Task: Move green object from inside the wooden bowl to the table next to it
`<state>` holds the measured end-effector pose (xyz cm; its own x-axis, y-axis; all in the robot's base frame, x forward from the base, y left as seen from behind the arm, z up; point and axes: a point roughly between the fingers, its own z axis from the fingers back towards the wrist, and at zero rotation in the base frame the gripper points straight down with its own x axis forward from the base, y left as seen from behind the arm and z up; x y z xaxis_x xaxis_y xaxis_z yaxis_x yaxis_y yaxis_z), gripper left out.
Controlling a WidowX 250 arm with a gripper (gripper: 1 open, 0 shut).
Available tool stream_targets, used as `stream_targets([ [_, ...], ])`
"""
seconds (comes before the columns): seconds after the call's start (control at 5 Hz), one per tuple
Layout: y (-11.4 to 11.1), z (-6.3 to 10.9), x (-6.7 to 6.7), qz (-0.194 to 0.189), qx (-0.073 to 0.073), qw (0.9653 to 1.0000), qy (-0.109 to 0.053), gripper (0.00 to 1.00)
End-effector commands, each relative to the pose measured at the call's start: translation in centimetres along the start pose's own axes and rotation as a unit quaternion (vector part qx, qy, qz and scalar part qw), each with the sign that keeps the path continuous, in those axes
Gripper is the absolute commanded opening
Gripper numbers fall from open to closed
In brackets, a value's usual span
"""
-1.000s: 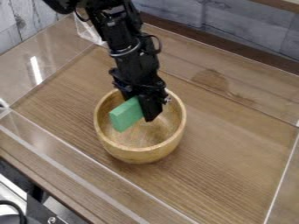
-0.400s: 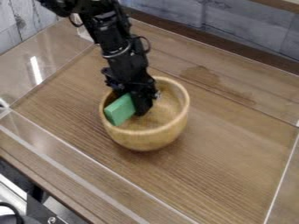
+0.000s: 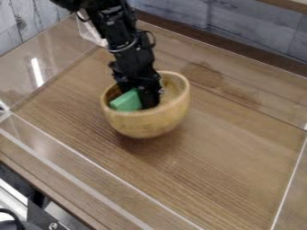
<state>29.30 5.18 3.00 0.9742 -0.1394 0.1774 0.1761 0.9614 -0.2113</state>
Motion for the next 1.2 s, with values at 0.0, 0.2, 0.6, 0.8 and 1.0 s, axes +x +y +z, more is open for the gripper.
stream_targets([
  [0.0,0.2,0.4,0.0,0.023,0.007,0.9996,-0.013,1.0],
  [0.2,0.8,0.2,-0.2,0.051,0.011,0.9985,-0.019,0.0],
  [0.6,1.6,0.2,-2.0,0.045,0.009,0.9989,-0.012,0.0],
  [0.8,0.9,-0.1,-2.2,0.023,0.002,0.9997,-0.002,0.0],
  [1.0,-0.1,-0.1,-2.3,0.003,-0.007,0.9999,0.007,0.0],
])
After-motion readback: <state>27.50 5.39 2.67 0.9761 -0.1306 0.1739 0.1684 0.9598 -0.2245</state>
